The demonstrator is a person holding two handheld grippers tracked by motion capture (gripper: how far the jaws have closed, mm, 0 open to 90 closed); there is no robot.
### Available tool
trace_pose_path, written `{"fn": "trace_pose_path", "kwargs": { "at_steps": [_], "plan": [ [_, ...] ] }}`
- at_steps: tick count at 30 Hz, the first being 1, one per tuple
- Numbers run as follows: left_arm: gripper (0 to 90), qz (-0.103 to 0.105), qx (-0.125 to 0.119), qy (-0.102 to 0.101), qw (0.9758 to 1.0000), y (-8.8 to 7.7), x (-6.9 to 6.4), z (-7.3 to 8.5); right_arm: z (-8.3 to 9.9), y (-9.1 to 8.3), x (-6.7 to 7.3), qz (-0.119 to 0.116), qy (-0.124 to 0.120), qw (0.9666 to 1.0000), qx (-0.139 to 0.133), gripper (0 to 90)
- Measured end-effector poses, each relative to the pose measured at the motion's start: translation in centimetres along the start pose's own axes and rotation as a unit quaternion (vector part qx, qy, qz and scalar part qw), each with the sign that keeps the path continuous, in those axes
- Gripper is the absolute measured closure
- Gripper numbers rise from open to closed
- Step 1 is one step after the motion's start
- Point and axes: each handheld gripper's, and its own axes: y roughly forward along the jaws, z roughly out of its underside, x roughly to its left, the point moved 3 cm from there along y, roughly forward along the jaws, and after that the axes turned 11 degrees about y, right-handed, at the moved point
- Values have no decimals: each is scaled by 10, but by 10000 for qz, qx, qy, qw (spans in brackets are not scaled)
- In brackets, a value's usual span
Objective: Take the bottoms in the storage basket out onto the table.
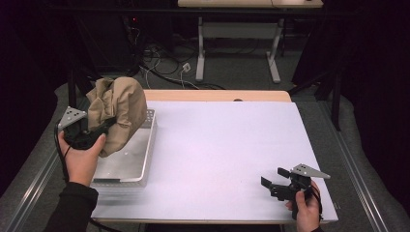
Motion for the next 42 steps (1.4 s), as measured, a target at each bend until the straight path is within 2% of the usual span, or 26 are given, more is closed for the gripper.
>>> {"fn": "trace_pose_path", "kwargs": {
  "at_steps": [14, 23, 42],
  "plan": [
    [710, 229, -317, -19, 9992, -1, -16, -10, -2, 1, -2, 17, 26, 10000, 9, 137],
    [710, 440, -422, -6, 9981, 3, -31, -17, -2, -2, -3, -1, 48, 10000, -34, 137],
    [710, 966, -535, 103, 9938, 28, -78, -32, -3, -1, -2, -70, 55, 9999, -53, 137]
  ]
}}
